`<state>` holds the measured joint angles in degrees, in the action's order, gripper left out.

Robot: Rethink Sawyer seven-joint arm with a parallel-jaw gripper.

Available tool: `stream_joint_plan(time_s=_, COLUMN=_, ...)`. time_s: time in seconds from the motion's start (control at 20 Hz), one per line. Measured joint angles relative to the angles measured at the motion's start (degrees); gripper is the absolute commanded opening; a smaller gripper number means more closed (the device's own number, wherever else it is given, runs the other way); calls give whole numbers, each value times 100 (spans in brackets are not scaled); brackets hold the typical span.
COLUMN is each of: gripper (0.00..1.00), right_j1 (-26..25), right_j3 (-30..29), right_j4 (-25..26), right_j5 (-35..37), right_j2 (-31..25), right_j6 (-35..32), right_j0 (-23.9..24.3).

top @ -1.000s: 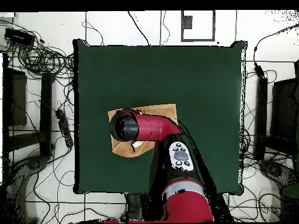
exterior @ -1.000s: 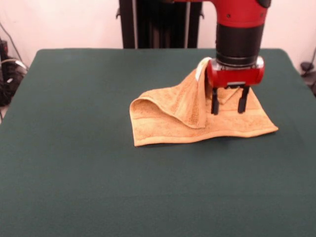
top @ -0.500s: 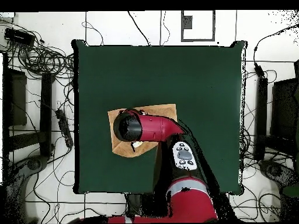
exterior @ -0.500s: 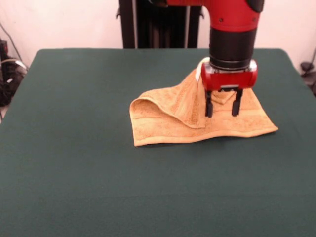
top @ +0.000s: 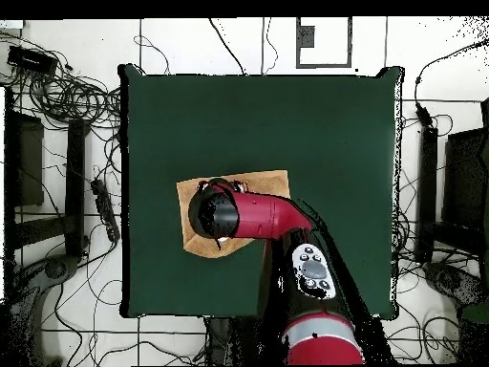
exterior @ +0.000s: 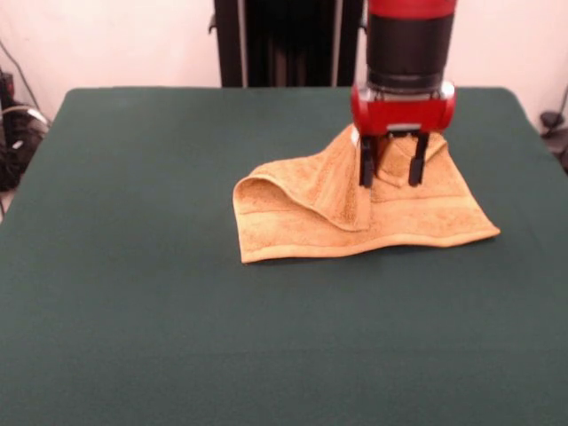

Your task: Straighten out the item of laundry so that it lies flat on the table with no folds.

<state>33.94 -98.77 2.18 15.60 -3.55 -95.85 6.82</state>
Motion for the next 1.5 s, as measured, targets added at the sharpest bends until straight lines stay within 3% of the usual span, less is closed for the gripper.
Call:
stream_joint_plan(time_s=0.5, gripper=100, right_j1=452, right_j3=-470, right_j4=8, right_j5=-1, right_j2=1, right_j6=0, right_j0=-1)
stream_joint_plan(time_s=1.5, gripper=100, right_j1=20, right_j3=-1182, right_j4=480, right_j5=-1019, right_j2=13, right_j6=0, right_j0=11)
